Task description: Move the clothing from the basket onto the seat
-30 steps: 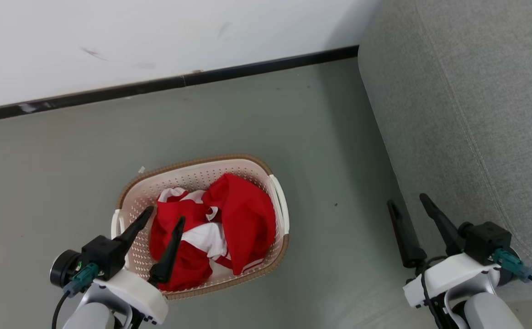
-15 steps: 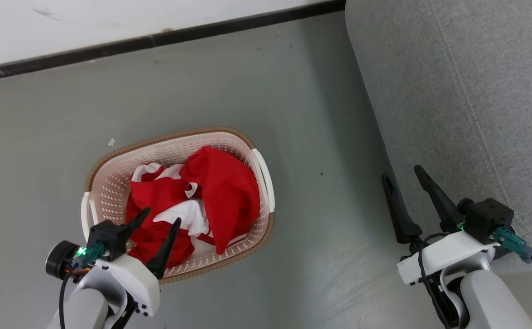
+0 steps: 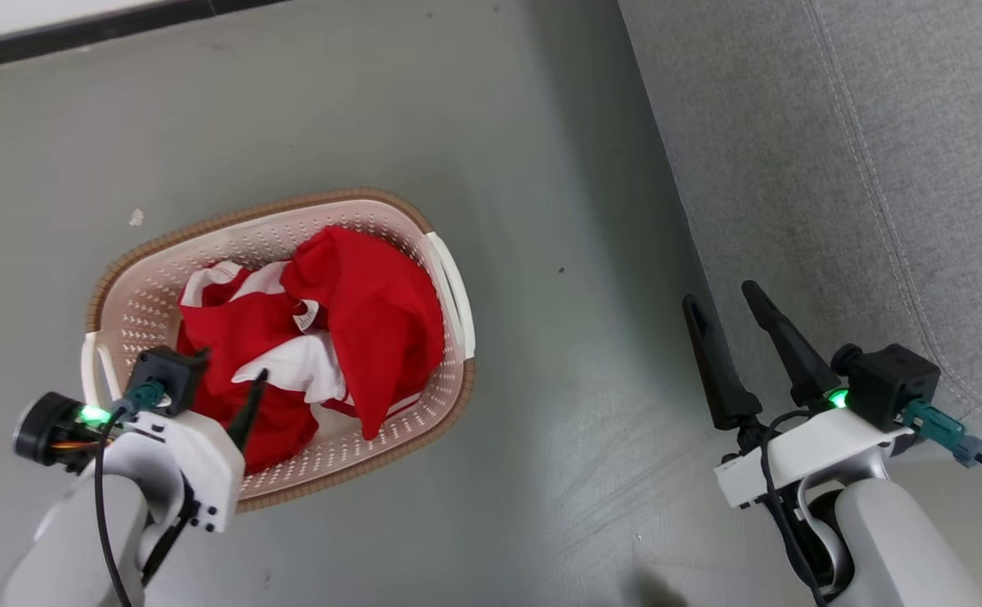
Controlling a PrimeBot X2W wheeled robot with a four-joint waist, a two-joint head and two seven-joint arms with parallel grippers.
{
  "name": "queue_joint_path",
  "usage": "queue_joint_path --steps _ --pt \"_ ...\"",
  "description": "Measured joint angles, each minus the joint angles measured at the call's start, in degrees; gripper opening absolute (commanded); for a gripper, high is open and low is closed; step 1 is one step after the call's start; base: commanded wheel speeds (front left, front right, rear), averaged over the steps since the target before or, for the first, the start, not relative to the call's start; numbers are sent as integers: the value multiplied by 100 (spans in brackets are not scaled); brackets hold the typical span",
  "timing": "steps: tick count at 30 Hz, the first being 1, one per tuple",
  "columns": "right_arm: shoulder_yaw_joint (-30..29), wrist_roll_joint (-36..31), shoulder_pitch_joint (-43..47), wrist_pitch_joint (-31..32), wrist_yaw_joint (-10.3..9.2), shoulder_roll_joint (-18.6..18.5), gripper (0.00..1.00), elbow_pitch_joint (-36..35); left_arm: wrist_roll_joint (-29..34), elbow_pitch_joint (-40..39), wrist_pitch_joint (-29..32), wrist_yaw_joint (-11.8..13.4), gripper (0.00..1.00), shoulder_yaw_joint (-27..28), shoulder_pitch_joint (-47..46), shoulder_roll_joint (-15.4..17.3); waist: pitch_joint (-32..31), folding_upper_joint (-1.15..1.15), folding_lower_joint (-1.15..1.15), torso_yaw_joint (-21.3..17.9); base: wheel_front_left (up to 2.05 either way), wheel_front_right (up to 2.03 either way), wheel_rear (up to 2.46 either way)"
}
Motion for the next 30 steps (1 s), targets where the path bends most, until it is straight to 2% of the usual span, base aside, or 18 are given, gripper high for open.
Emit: queue_joint_path --steps 5,13,30 --pt "136 148 -108 0 0 0 100 -27 232 314 334 268 100 60 -195 154 204 0 0 -123 0 0 0" --pt "287 287 -241 0 0 0 100 -65 264 523 658 579 100 171 -578 146 496 0 0 -316 0 0 0" --pt "505 509 -478 0 0 2 100 -208 156 854 1157 786 100 535 -1076 386 1052 0 0 -641 0 0 0"
